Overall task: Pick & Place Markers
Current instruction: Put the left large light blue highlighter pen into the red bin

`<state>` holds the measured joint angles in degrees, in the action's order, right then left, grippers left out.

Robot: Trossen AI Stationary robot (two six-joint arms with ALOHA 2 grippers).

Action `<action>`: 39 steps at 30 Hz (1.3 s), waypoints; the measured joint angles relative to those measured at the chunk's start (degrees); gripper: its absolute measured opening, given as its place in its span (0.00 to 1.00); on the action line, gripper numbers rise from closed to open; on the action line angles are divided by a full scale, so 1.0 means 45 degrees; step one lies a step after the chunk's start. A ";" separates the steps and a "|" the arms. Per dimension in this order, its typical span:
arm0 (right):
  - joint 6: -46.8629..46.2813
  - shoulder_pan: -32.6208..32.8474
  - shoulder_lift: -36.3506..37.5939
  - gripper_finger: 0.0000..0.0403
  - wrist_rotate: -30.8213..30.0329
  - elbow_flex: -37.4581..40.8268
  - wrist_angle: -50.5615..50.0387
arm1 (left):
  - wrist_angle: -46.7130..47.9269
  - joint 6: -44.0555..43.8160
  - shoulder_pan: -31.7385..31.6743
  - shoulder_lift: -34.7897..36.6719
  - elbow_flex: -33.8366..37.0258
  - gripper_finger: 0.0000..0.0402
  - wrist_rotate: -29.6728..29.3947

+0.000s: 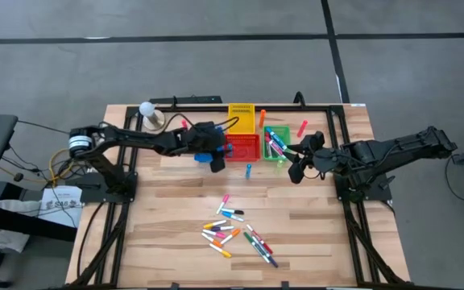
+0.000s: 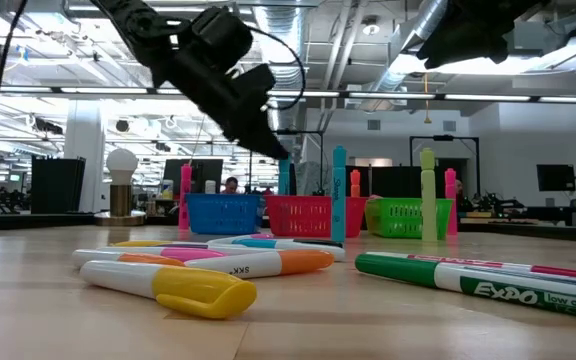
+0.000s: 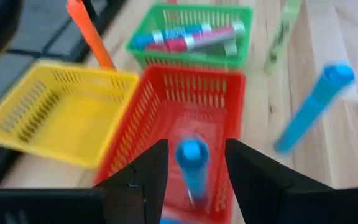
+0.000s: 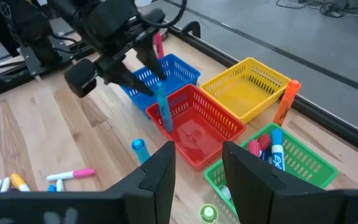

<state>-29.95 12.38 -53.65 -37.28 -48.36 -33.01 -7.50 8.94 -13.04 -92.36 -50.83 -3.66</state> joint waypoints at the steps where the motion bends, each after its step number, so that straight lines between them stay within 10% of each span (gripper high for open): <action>1: 0.0000 0.0000 0.0000 0.31 0.0000 0.0000 0.0000 | -0.0076 0.0078 -0.0058 -0.0121 -0.0136 0.39 0.0004; 13: -0.0007 0.0000 0.0000 0.31 0.0640 0.0000 0.0007 | -0.0310 0.0669 -0.0095 -0.1527 -0.1451 0.35 0.0091; 28: -0.0010 0.0005 -0.0005 0.31 0.0967 0.0000 -0.0004 | 0.3085 0.0807 0.0188 0.2024 -0.1034 0.35 -0.2076; 39: -0.0107 0.0368 -0.0005 0.31 0.0962 0.0000 0.0005 | 0.2309 -0.0684 0.0743 0.0276 -0.0369 0.26 -0.2040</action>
<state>-30.44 14.04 -53.67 -32.95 -48.36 -32.99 2.89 5.86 -9.69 -91.12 -52.49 -12.84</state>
